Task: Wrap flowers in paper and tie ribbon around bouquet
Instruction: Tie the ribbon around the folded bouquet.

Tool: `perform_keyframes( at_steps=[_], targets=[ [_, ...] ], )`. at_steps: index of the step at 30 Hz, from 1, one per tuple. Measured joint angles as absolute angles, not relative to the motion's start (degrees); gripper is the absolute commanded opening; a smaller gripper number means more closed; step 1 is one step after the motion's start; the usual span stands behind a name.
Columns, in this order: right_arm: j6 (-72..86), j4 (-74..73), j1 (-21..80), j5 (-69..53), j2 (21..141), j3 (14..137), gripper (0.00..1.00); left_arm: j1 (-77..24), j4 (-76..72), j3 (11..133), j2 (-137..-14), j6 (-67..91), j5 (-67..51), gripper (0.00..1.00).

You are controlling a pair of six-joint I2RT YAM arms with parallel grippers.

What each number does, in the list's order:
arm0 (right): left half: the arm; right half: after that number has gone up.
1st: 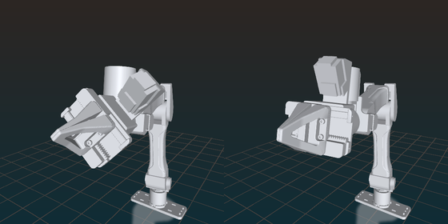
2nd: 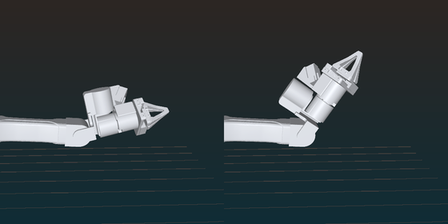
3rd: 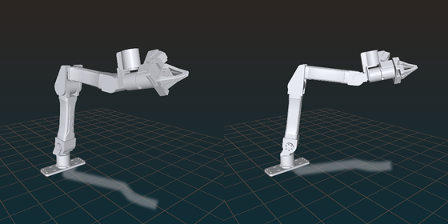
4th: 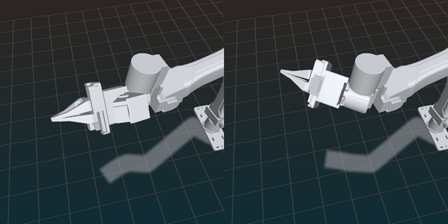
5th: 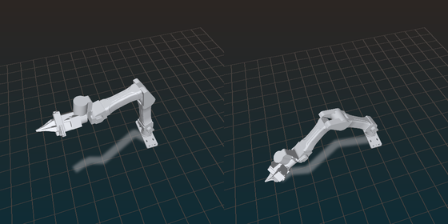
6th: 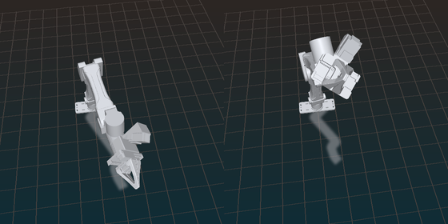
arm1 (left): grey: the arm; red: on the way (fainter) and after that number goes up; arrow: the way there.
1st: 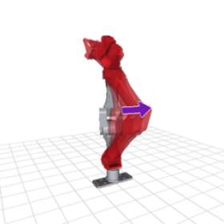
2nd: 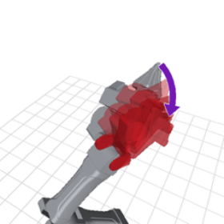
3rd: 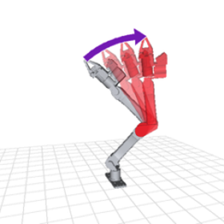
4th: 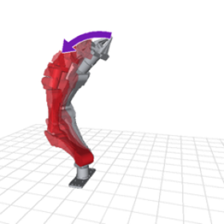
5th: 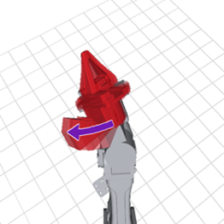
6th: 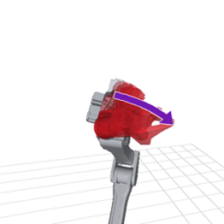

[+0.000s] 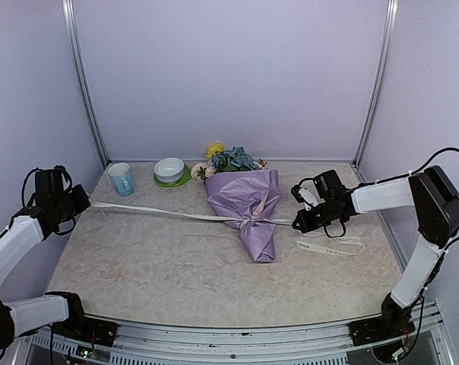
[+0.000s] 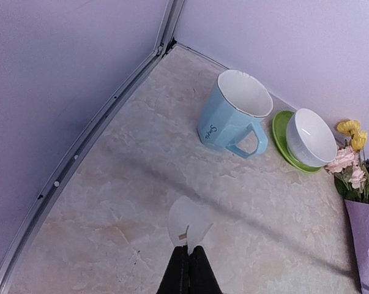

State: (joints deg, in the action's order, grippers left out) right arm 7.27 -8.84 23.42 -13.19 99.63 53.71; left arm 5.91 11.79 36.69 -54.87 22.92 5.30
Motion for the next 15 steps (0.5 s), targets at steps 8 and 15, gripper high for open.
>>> perform_keyframes(
  at_steps=[8,15],
  targets=[
    [9.0,-8.9,20.1,-17.1,99.7,52.6,0.00,5.7,12.6,36.6,-54.8,23.6,4.4,0.00],
    [9.5,-9.1,18.5,-19.2,100.8,52.4,0.00,6.0,12.6,36.0,-54.9,24.2,2.8,0.00]
  ],
)
